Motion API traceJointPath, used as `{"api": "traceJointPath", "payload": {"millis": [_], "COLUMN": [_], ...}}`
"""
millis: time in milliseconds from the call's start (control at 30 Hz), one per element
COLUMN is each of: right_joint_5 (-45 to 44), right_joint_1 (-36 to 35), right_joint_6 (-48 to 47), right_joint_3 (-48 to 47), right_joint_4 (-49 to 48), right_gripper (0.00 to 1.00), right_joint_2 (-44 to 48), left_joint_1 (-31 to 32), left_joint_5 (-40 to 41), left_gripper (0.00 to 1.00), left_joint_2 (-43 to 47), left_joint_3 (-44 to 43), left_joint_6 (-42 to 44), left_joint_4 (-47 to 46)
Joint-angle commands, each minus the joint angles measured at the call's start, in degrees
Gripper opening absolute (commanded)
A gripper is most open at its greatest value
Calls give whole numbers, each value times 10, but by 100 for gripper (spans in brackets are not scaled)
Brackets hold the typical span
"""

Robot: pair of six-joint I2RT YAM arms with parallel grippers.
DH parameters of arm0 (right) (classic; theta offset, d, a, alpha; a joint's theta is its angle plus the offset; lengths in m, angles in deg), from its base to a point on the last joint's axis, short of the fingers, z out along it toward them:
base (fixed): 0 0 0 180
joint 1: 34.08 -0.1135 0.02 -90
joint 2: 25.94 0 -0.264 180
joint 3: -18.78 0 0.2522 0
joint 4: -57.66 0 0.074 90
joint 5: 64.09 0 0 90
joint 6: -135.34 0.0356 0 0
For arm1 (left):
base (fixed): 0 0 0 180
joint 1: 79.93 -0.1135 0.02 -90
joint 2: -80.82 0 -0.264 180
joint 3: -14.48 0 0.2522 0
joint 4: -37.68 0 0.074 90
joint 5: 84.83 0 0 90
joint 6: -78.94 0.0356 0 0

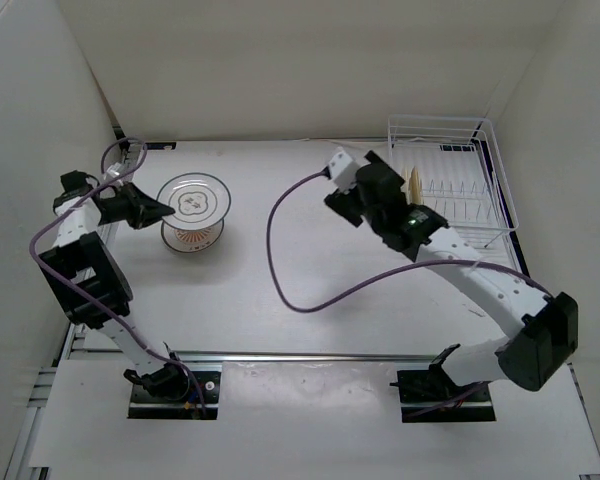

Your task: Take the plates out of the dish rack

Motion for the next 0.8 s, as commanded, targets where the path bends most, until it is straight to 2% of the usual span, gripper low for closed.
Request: {"api": "traceJointPath", "payload": {"millis": [0, 133, 300, 600, 767], "right_joint_5": [57, 171, 257, 267, 273], "right_joint_1": [74, 158, 250, 276, 282], "right_joint_6": [59, 12, 18, 13, 25], "right_joint_3": [-21, -28, -55, -30, -24], "right_joint_4": [59, 100, 144, 144, 133], "right_gripper": [99, 99, 99, 99, 99], "right_joint_2": [50, 88, 106, 132, 137], "left_joint_1": [-39, -61, -61, -61, -61], "left_joint_5": [-31, -31, -16, 59, 70], "left_gripper": [10, 10, 10, 10, 10], "left_joint_2": [-41, -87, -126, -180, -197], "left_joint_3": [-23, -53, -79, -106, -106], "left_joint_6": [-17, -5, 0, 17, 24], "left_joint_4": [-12, -12, -12, -12, -7]}}
